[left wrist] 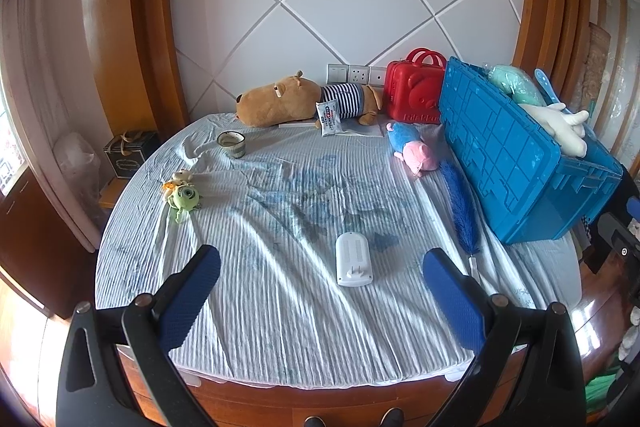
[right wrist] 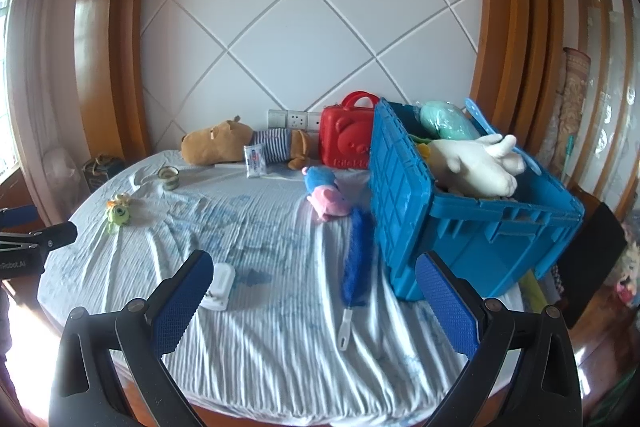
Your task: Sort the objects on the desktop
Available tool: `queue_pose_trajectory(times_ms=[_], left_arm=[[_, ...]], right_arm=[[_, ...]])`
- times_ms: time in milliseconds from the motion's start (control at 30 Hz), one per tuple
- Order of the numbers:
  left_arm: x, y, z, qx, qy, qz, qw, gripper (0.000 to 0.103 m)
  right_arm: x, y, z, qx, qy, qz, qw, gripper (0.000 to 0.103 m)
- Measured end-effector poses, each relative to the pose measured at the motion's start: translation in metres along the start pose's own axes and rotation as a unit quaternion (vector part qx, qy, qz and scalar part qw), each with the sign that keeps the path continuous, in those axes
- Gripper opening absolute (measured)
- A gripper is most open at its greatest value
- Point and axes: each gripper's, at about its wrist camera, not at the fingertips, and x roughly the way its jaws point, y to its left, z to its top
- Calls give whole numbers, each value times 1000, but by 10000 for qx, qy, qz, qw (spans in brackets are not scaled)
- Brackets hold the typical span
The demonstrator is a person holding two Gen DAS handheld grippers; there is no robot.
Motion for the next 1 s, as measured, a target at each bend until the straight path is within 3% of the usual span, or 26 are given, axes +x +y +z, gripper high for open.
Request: queue_pose_trajectory(times_ms=[633,1000], left_arm=[[13,10,-1,6,56,-60,10000,103],[45,36,-10,-72,380,-118,9992,103]], right_arm=[[15,13,6,-58,146,7,9999,103],[43,34,2,-35,384,-83,9992,103]])
